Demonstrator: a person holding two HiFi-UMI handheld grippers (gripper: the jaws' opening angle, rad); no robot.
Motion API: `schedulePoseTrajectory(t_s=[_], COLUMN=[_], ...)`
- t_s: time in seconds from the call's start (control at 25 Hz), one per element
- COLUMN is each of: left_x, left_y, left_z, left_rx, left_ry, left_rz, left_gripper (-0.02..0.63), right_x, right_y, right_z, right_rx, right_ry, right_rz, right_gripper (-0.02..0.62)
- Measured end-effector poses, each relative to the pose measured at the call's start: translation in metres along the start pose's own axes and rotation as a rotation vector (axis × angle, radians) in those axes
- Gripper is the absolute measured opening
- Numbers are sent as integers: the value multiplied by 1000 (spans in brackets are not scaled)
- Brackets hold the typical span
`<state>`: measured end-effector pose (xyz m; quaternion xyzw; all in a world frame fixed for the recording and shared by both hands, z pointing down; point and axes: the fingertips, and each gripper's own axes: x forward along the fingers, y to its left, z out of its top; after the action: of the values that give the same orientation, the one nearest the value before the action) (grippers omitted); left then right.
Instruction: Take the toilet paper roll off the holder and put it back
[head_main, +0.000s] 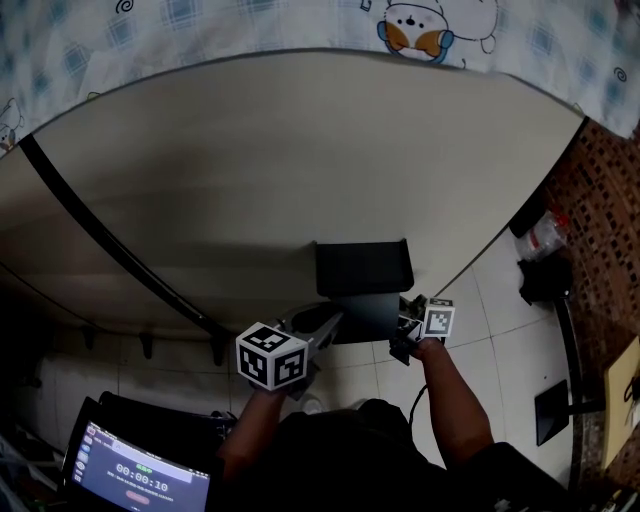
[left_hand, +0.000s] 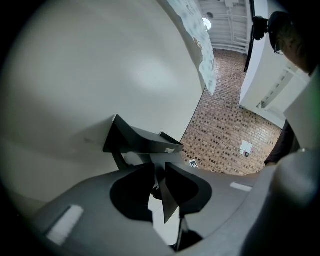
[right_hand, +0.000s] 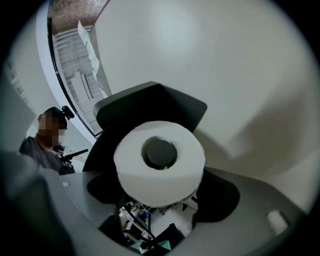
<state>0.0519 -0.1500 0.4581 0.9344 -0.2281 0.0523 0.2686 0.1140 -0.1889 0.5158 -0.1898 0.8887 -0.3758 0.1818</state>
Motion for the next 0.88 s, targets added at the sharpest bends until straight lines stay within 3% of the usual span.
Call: schedulePoseTrajectory(t_s=[0.36,0.44,0.64,0.88], left_x=[2,1,-1,1], left_y=[2,2,9,16], left_z=[0,-2,-5,-6], left_rx=[9,9,51,148], left_ry=[-2,0,16,9], left_rz=[12,12,62,161], left_gripper=[89,89,83,75], right_x=[5,-4,-68,-161], right_y=[-7,-11,-23,-13], right_z=[-14,-12,25,90], right_rx=[-44,-48,-23,-144], right_ry=[82,47,-181,-605], right_rz=[-41,-76,-184,-486], right_gripper=[418,470,502,491])
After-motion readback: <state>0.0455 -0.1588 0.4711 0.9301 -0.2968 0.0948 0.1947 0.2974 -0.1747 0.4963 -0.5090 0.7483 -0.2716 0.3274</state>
